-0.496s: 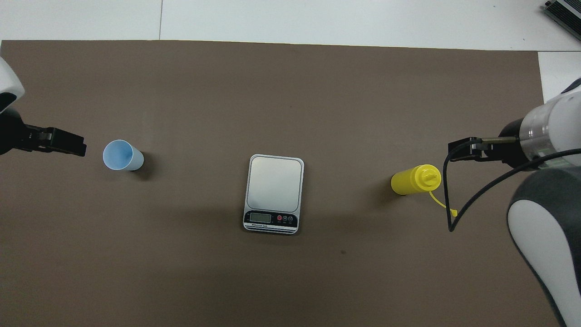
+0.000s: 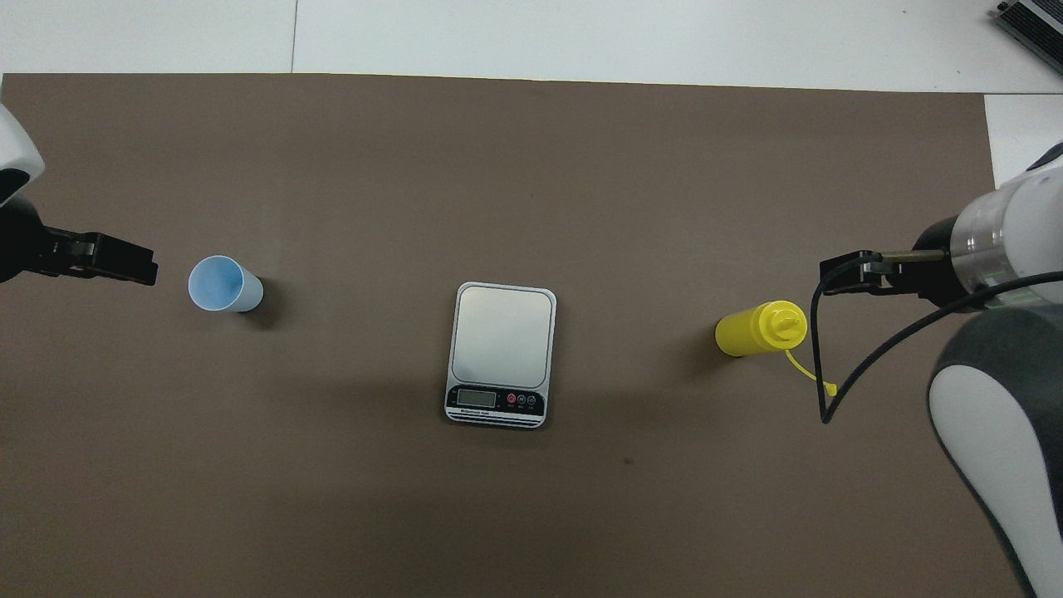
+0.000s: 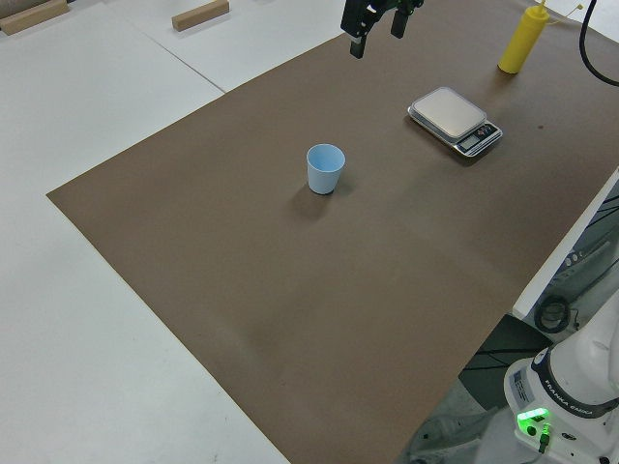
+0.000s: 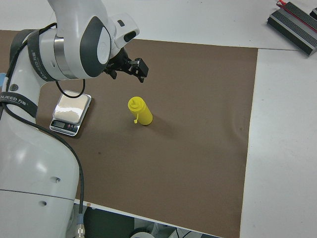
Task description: Pour seasoning into cup on scale with both arms
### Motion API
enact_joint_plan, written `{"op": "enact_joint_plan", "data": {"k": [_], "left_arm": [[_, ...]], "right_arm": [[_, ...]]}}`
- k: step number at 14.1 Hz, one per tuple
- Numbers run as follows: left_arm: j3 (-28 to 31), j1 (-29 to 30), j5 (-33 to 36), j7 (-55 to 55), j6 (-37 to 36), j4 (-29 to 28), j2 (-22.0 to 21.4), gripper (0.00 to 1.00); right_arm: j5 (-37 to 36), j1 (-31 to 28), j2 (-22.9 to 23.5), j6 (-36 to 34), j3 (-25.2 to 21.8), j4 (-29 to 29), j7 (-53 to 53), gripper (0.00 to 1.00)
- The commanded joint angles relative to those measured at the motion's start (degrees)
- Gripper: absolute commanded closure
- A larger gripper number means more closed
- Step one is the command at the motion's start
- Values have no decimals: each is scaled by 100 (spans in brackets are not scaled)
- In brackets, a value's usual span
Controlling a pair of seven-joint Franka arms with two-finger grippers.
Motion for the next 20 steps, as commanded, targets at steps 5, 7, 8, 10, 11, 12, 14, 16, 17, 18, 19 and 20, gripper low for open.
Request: {"op": "enact_joint_plan", "data": {"k": [5,7,8,10,11,12,14,16,17,18,19,20], "left_arm": [[-8,91,58,37,196,-328,-209,0],[0,169,49,-16,432,-564,-296,0],[0,283,40,-16,547,-705,-323,0],[0,311,14,-42,941,-1065,-341,0],[0,319,14,-51,1126,-1171,-280,0],[9,337,14,-60,1276,-1216,-175,0],[18,495,14,-261,1583,-1303,62,0],[18,591,14,-332,2153,-1688,142,0],[18,609,14,-472,2469,-1943,151,0],[18,636,14,-569,2777,-2207,160,0],[18,688,14,-587,3024,-2392,178,0],[18,697,14,-666,3261,-2559,230,0]], "right_arm": [[126,-83,-127,-19,20,-120,-117,0],[126,-83,-127,-19,20,-120,-117,0],[126,-83,-127,-19,20,-120,-117,0],[126,-83,-127,-19,20,-120,-117,0],[126,-83,-127,-19,20,-120,-117,0],[126,-83,-127,-19,20,-120,-117,0],[126,-83,-127,-19,20,-120,-117,0],[126,-83,-127,-19,20,-120,-117,0],[126,-83,-127,-19,20,-120,-117,0],[126,-83,-127,-19,20,-120,-117,0],[126,-83,-127,-19,20,-120,-117,0],[126,-83,-127,-19,20,-120,-117,0]]}}
